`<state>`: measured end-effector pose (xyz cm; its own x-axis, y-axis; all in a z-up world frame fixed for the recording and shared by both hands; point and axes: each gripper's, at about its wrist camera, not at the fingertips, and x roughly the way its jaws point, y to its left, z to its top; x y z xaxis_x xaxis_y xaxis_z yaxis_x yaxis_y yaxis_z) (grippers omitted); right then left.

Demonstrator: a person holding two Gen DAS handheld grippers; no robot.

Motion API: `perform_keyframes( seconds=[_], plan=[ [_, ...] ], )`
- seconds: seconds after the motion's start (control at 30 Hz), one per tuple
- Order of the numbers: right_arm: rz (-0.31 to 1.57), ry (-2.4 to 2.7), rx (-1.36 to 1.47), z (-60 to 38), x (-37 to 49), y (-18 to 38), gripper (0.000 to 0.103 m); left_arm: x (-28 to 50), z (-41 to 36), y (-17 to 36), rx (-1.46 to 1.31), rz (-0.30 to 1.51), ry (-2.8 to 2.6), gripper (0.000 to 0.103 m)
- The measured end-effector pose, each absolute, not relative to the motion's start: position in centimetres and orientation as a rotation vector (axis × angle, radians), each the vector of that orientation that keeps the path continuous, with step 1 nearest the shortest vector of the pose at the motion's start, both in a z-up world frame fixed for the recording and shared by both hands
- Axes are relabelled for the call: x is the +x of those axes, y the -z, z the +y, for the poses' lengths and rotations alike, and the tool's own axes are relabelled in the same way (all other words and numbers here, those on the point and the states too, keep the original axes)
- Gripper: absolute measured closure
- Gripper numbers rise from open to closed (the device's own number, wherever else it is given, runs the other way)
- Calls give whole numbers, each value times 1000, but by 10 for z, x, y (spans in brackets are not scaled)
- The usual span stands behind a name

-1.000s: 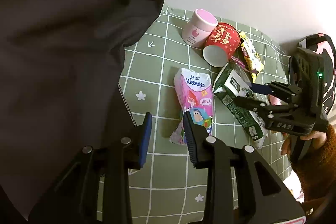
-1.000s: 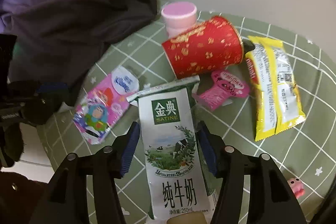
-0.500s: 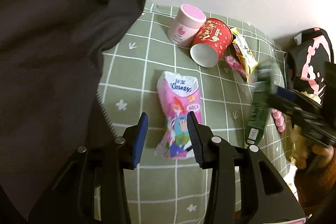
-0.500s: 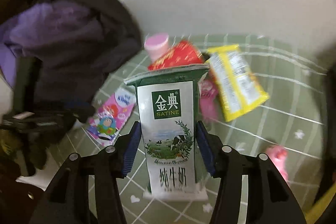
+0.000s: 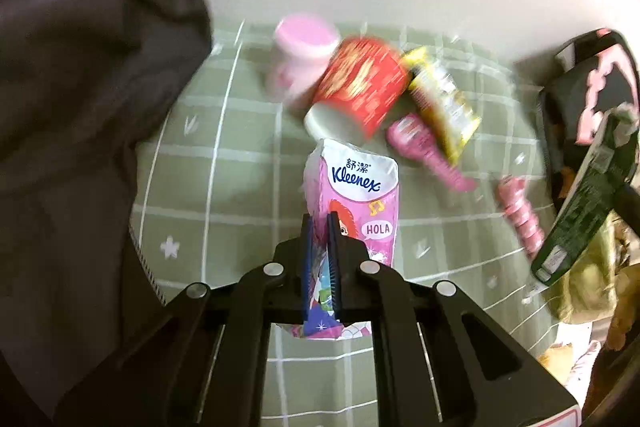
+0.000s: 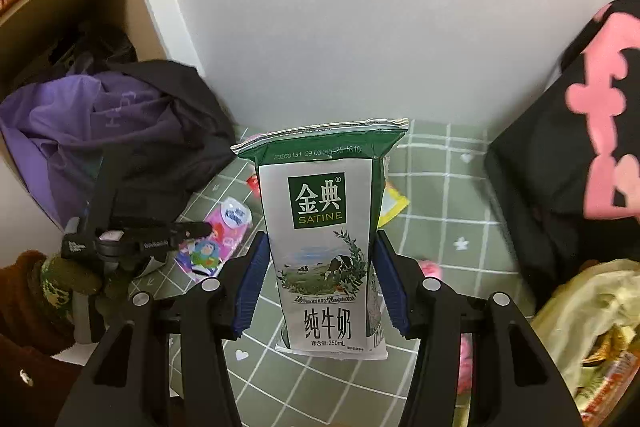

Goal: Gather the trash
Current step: 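Grasp the pink Kleenex tissue pack with the left tool while the right tool lifts the carton, then carry the tissue pack and milk carton over the trash bag with both tools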

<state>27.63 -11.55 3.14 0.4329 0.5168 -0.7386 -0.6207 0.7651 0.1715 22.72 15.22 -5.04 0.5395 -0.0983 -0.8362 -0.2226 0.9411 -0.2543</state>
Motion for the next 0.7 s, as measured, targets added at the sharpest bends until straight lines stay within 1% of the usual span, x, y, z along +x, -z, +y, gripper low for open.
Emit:
perform_keyframes(
  seconds=[0.23, 0.43, 0.57, 0.7],
  plan=[
    [763, -652, -163, -139, 272, -71, 53, 236, 124, -25, -277, 814, -58, 96],
    [667, -580, -142, -178, 264, -108, 53, 252, 79, -88, -216, 673, 1, 96],
    [606, -516, -133, -213, 258, -133, 53, 255, 45, -113, -194, 615, 79, 96],
    [568, -447, -146, -241, 251, -146, 53, 263, 7, -124, -179, 603, 166, 96]
  ],
)
